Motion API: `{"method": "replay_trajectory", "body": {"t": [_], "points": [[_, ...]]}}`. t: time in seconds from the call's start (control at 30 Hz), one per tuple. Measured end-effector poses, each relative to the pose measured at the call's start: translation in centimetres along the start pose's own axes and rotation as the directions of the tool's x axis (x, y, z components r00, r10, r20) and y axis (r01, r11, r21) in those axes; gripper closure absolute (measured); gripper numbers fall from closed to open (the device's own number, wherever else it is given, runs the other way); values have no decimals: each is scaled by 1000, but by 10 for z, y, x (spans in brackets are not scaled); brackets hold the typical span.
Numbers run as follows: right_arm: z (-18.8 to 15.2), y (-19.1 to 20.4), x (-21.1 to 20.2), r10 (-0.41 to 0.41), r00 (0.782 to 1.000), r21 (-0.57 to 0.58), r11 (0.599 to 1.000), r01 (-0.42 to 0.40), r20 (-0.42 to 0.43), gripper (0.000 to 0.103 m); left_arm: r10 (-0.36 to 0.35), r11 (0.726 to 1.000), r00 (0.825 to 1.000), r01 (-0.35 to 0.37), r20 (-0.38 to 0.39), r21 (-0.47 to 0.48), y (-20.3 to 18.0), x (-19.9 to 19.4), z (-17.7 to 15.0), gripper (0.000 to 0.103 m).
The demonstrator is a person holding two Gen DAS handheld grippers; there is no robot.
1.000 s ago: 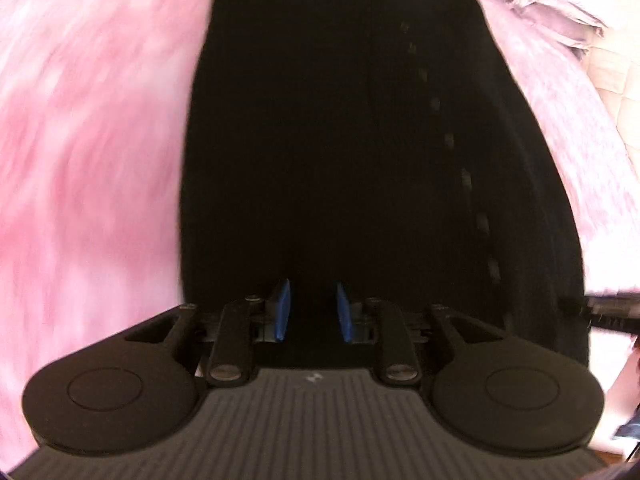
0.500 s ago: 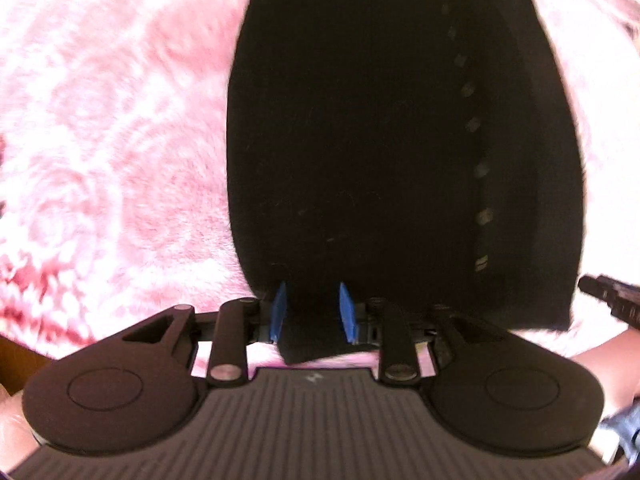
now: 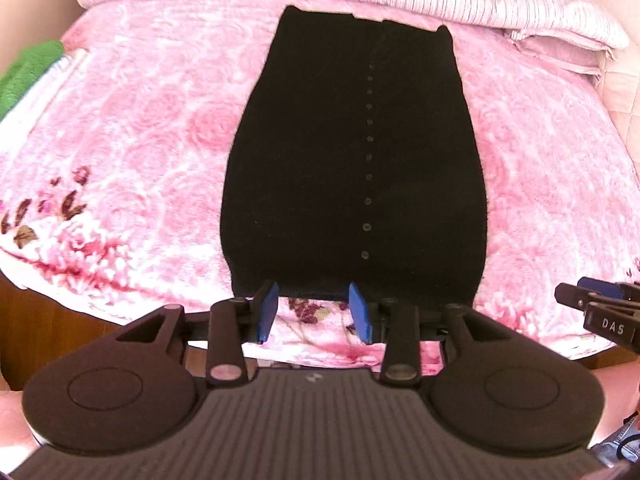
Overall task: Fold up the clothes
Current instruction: 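Raise both open grippers above the flattened black garment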
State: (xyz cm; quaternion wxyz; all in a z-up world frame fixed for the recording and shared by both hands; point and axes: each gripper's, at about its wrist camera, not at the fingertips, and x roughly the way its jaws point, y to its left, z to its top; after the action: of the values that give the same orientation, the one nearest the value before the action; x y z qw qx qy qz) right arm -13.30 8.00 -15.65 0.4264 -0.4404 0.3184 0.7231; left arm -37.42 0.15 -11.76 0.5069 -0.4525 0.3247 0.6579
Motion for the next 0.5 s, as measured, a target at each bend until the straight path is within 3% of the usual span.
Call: {"method": "replay_trajectory", "body": {"t": [0.2, 0.5], "points": [[-9, -16, -27, 31, 1000, -29, 999, -31, 3, 66, 28, 1000, 1000, -28, 14, 8, -25, -14, -3, 67], [-23, 3, -9, -7, 998, -24, 1000, 5, -67, 66, 18, 1000, 1000, -18, -23, 12, -4, -13, -31, 67]]}}
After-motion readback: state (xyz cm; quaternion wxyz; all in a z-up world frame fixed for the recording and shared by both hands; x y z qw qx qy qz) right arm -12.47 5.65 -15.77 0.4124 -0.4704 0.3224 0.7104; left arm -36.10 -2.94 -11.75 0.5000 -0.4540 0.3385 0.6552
